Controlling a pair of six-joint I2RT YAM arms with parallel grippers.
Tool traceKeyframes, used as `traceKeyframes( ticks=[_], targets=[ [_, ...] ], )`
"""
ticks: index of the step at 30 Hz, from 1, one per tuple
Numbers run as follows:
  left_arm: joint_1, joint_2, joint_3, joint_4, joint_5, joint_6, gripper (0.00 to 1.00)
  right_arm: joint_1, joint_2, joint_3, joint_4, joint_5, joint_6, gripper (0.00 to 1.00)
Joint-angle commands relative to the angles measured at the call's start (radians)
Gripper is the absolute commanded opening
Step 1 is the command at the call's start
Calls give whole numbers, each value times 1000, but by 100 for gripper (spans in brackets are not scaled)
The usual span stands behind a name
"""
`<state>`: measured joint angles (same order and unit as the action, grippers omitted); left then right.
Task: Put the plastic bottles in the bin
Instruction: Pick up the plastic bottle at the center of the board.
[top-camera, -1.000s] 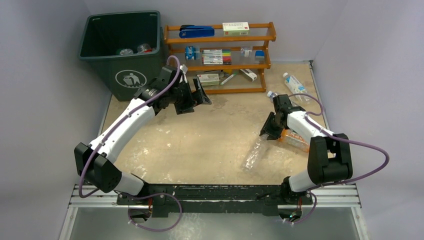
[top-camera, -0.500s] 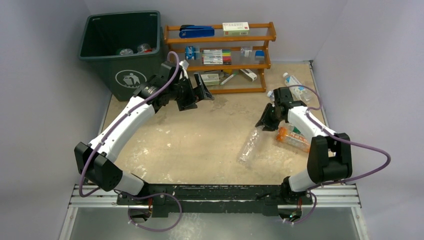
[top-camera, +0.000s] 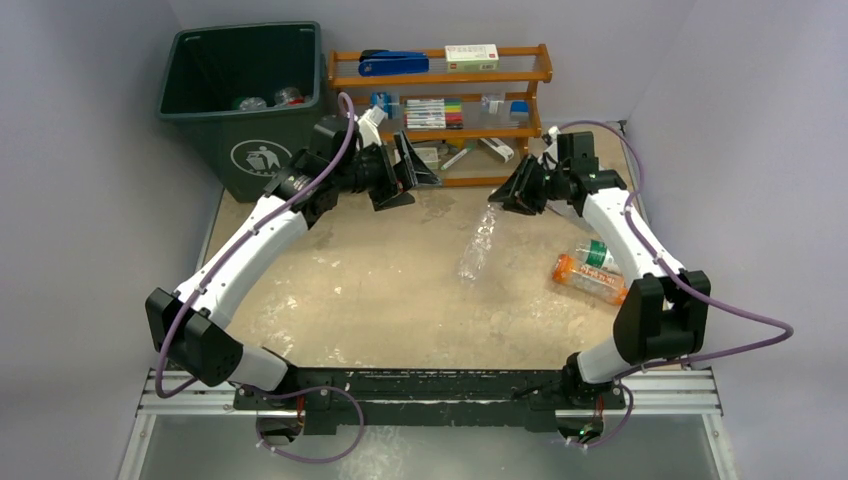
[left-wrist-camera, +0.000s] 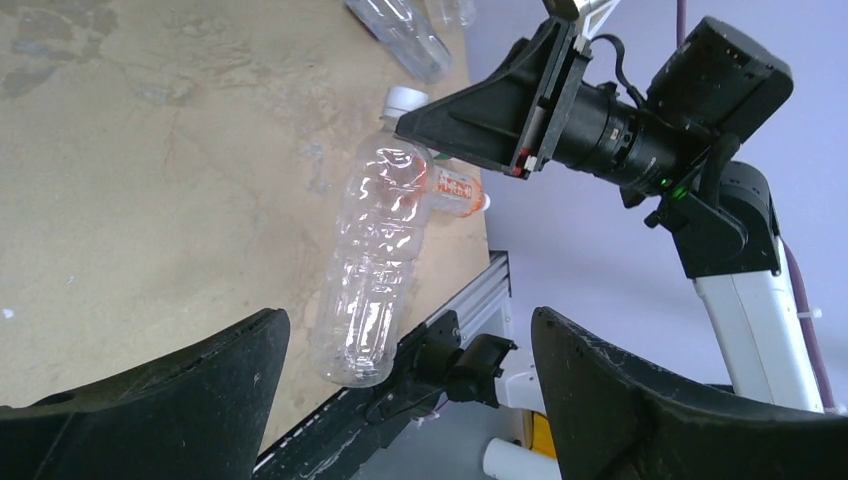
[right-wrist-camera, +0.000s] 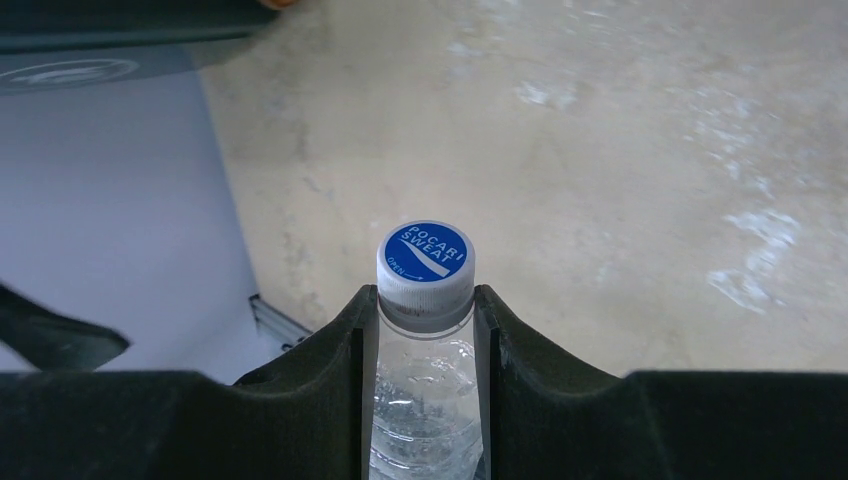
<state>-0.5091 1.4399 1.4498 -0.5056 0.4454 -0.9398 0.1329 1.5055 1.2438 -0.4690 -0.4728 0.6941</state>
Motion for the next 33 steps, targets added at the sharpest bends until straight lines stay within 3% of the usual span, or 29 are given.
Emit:
traceKeyframes(
  ticks=[1,15,33],
  targets=[
    [1,-44,-2,95,76,13,91,6,25,109,25,-189,19,5],
    [0,-54,-10,147,159,44,91,5,23,174,199,-411,243,6],
    [-25,-66,-38,146,141,59,91,5,82,335,289,-340,428,5]
  ],
)
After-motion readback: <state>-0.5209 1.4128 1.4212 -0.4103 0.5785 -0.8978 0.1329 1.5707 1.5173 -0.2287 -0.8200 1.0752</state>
